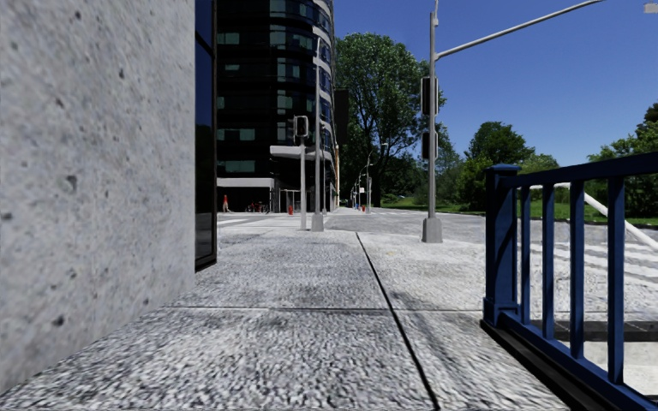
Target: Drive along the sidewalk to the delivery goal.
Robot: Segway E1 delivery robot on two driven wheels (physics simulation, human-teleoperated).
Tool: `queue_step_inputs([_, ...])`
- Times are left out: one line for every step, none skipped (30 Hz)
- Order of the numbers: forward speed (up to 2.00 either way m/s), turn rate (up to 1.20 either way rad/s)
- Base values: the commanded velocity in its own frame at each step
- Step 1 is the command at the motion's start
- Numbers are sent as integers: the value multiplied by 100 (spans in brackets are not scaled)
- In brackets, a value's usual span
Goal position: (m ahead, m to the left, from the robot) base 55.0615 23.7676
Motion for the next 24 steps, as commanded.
queue_step_inputs([200,0])
queue_step_inputs([200,0])
queue_step_inputs([200,0])
queue_step_inputs([200,0])
queue_step_inputs([200,0])
queue_step_inputs([200,0])
queue_step_inputs([200,0])
queue_step_inputs([200,0])
queue_step_inputs([200,0])
queue_step_inputs([200,0])
queue_step_inputs([200,0])
queue_step_inputs([200,0])
queue_step_inputs([200,0])
queue_step_inputs([200,0])
queue_step_inputs([200,0])
queue_step_inputs([200,0])
queue_step_inputs([200,0])
queue_step_inputs([200,0])
queue_step_inputs([200,0])
queue_step_inputs([200,2])
queue_step_inputs([200,2])
queue_step_inputs([200,5])
queue_step_inputs([200,9])
queue_step_inputs([200,10])
